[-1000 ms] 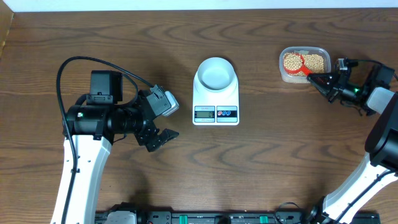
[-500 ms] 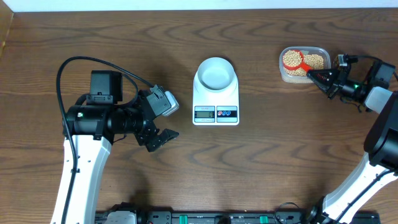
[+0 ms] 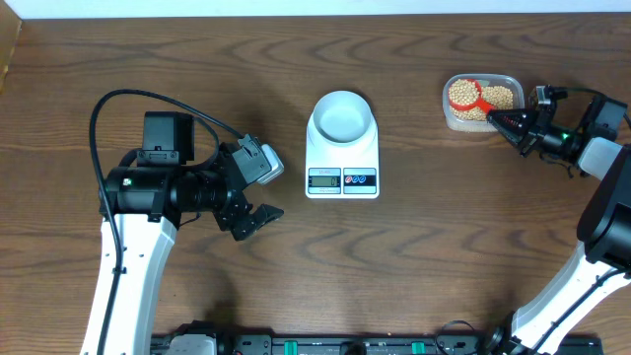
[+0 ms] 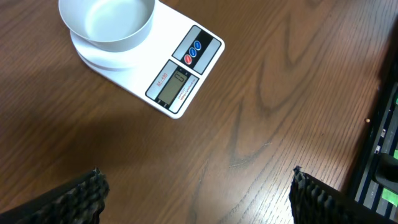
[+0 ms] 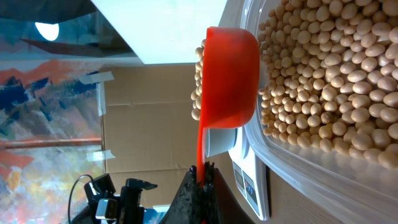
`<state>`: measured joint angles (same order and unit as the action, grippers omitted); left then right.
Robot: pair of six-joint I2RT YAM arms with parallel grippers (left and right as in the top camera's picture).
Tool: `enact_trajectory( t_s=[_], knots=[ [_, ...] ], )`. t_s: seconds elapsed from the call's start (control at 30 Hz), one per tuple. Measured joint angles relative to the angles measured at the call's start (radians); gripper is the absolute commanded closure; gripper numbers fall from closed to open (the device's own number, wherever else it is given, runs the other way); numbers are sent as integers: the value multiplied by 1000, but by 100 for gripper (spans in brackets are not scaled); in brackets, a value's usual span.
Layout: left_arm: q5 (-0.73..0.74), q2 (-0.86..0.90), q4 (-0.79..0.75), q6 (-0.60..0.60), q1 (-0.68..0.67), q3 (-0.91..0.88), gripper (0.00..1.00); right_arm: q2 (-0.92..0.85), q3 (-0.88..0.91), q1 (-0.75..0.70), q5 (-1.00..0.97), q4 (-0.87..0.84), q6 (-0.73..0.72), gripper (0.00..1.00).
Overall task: Scoop item into bowl and weigh 50g on scale
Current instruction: 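Tilt the red scoop upward with the right gripper to fill it with soybeans, then lift the filled red scoop with the right gripper and carry it toward the white bowl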
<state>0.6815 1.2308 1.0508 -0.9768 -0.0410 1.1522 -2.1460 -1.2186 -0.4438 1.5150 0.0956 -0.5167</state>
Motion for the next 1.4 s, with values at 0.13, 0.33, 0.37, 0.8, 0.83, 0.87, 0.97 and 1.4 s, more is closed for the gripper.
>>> enact_trajectory(
  t_s=[0.13, 0.33, 0.37, 0.8, 0.83, 0.87, 0.97, 1.4],
  knots=[
    [0, 0, 0, 0, 0, 0, 5, 0, 0, 0, 0, 0, -3, 99],
    [0, 0, 0, 0, 0, 0, 5, 0, 0, 0, 0, -12, -21, 99],
    [0, 0, 0, 0, 0, 0, 5, 0, 0, 0, 0, -15, -25, 99],
    [0, 0, 0, 0, 0, 0, 5, 0, 3, 1, 4, -177, -163, 99],
    [0, 0, 0, 0, 0, 0, 5, 0, 3, 2, 3, -180, -169, 99],
    [0, 0, 0, 0, 0, 0, 5, 0, 3, 3, 5, -187, -175, 99],
    [0, 0, 0, 0, 0, 0, 5, 0, 3, 4, 4, -190, -185, 99],
    [0, 0, 0, 0, 0, 0, 5, 0, 3, 7, 4, -221, -201, 99]
  ],
)
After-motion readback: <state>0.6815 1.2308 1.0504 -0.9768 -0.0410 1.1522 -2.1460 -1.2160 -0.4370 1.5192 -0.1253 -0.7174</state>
